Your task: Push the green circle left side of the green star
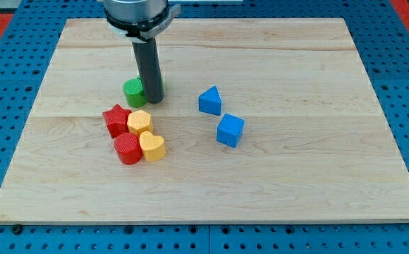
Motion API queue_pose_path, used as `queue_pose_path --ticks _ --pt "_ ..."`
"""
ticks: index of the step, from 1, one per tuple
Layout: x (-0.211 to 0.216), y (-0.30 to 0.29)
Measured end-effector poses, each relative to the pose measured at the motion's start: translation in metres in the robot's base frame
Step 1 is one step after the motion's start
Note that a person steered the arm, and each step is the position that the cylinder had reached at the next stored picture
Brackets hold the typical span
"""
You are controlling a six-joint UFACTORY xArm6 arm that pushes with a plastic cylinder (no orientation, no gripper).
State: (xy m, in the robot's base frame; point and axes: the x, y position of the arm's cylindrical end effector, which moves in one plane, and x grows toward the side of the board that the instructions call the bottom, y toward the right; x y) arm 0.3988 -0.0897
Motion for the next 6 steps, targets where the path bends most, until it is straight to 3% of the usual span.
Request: queue_pose_path --ticks 2,4,6 --pt "-0.023 0.009" --pt "0.028 0.001" --pt "-0.024 -0.026"
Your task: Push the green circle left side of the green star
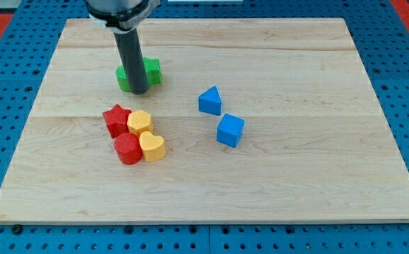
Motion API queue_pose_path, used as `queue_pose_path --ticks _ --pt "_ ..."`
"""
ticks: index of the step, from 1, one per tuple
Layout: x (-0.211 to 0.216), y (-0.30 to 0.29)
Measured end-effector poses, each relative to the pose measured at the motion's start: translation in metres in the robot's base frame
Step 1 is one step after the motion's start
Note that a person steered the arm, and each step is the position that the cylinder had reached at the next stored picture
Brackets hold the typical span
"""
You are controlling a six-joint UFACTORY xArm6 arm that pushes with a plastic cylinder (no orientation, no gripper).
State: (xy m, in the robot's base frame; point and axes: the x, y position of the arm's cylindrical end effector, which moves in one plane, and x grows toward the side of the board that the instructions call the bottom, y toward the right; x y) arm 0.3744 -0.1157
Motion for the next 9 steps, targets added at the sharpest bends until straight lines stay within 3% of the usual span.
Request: queue_pose_path --ticks 4,6,7,9 --pt "-0.003 -0.068" --pt "-0.039 -0.116" --pt "-0.050 -0.117" --pt "-0.052 -0.023"
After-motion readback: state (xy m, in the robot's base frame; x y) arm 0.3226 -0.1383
